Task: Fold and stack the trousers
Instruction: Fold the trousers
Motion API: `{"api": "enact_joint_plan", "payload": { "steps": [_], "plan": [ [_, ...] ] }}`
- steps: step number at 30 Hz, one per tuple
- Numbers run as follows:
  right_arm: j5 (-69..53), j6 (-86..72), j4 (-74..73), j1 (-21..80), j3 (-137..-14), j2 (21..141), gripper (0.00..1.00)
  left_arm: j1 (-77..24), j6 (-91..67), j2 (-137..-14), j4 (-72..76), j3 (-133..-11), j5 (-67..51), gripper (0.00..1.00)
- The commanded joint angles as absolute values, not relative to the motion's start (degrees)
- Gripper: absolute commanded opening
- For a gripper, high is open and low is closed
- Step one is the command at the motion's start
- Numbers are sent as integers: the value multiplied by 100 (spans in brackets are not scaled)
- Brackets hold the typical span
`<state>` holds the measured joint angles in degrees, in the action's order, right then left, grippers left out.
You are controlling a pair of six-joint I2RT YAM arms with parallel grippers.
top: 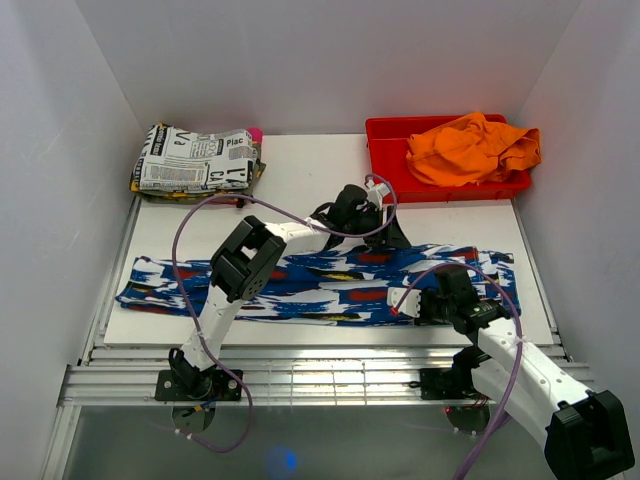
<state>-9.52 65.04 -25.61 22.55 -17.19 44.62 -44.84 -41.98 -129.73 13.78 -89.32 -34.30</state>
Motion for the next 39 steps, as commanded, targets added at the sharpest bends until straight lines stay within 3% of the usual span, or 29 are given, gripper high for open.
{"api": "enact_joint_plan", "payload": {
  "steps": [1,8,12,14,16,18,20,28,30,31,32,34,36,39],
  "plan": [
    [-756,6469,-3305,2241,-1529,4746,19,-4526,-4342,-12938,1213,-9018,-3252,64],
    [-765,6495,-3340,2241,-1529,4746,18,-4553,-4360,-12543,1116,-8588,-3190,59],
    [-773,6539,-3357,2241,-1494,4772,15,-4562,-4263,-12463,1116,-8692,-3173,49],
    [-782,6557,-3366,2232,-1503,4799,8,-4553,-4167,-12559,1090,-8841,-3076,37],
    [-817,6688,-3524,2233,-1529,4843,8,-4491,-4079,-12691,1090,-9148,-3050,27],
    [-844,6767,-3664,2241,-1564,4860,8,-4386,-4008,-12937,1081,-9507,-2989,8],
    [-905,6890,-3752,2241,-1591,4869,8,-4316,-3850,-13199,1081,-9798,-2910,0],
    [-1081,7093,-3972,2241,-1643,4930,8,-4043,-2822,-14202,853,-11502,-2935,1],
    [-1099,7075,-3999,2241,-1705,4974,8,-3999,-2612,-14361,643,-11671,-2883,20],
    [-1116,7066,-4008,2241,-1731,4975,8,-3973,-2541,-14396,616,-11689,-2805,49],
    [-1134,7049,-4034,2241,-1766,4975,8,-3955,-2453,-14388,580,-11689,-2760,68],
    [-1108,6962,-4052,2241,-1906,4940,8,-3850,-2224,-14231,361,-11663,-2585,92],
    [-1081,6917,-4122,2241,-2030,4844,9,-3614,-2189,-13993,229,-11506,-2610,98],
    [-994,6768,-4149,2241,-2328,4615,16,-3149,-2031,-13422,-365,-11565,-2645,98]
  ]
}}
